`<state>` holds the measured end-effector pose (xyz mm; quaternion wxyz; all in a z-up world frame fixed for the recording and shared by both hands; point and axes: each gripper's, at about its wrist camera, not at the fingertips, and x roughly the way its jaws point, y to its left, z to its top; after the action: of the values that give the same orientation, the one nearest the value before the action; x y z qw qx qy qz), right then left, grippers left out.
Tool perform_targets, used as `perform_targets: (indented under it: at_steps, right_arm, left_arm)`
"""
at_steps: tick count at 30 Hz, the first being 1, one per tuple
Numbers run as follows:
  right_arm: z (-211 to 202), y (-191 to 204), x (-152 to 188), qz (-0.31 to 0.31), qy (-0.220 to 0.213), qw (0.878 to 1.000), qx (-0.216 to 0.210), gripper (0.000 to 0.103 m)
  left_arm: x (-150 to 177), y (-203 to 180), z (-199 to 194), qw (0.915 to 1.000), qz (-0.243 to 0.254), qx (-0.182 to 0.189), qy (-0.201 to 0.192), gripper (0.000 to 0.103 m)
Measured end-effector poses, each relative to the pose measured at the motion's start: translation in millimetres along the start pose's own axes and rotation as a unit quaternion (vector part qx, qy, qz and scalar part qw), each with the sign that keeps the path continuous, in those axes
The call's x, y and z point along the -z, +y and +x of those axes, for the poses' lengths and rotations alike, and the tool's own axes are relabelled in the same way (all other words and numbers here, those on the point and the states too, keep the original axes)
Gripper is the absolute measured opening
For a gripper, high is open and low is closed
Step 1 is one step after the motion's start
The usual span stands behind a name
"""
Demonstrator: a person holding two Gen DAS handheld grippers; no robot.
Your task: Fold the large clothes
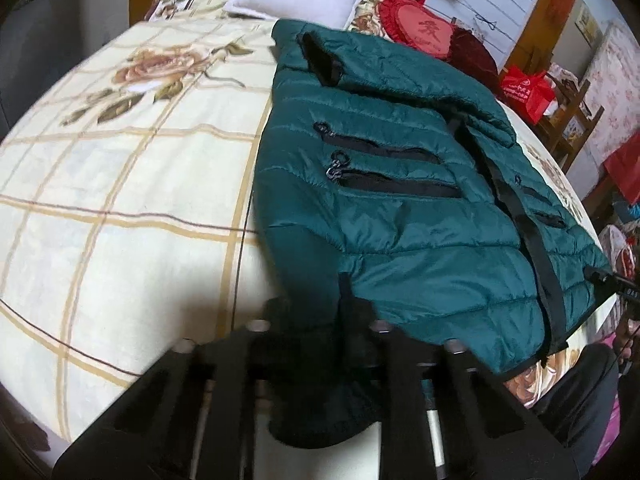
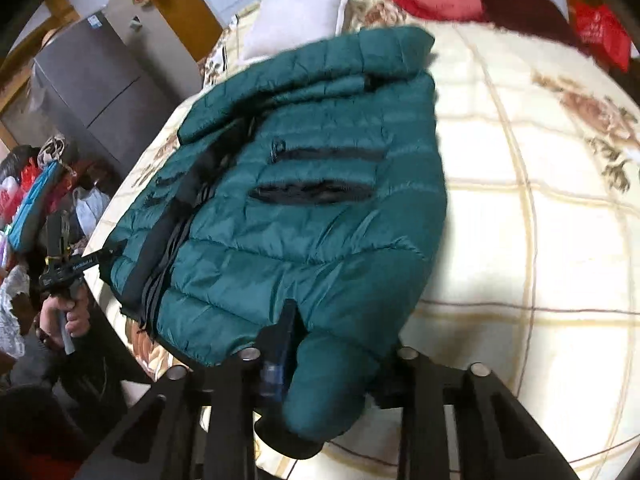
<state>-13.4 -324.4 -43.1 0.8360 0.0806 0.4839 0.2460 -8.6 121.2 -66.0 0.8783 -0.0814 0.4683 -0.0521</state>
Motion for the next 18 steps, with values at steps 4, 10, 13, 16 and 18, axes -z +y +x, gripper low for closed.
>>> perform_targets:
  at_steps: [4,10,13,16,18]
  right_arm:
    - [-16,8,5,-0.019,-0.035,0.999,0.019,0.017]
    - [-43,21,13,-0.039,-0.084,0.995,0.043,0.015]
    - [-58,23,18,-0.035,-0.110,0.992,0.044,0.015]
    - [-71,27,23,-0.032,-0.133,0.990,0.046,0.014]
    - [-80,29,24,-0.034,-0.145,0.987,0.051,0.014]
  left_arm:
    - [0,1,-21,0.9998,-0.003,0.010,-0.014,0.009]
    - [6,12,-55,0.9984,-0.032,0.027,-0.038,0.009]
    - [9,15,-72,0.9977,-0.038,0.029,-0.047,0.009]
    - [10,14,-88,0.9972,-0.039,0.028,-0.058,0.009]
    - [10,13,-98,0.9969,-0.035,0.027,-0.065,0.009]
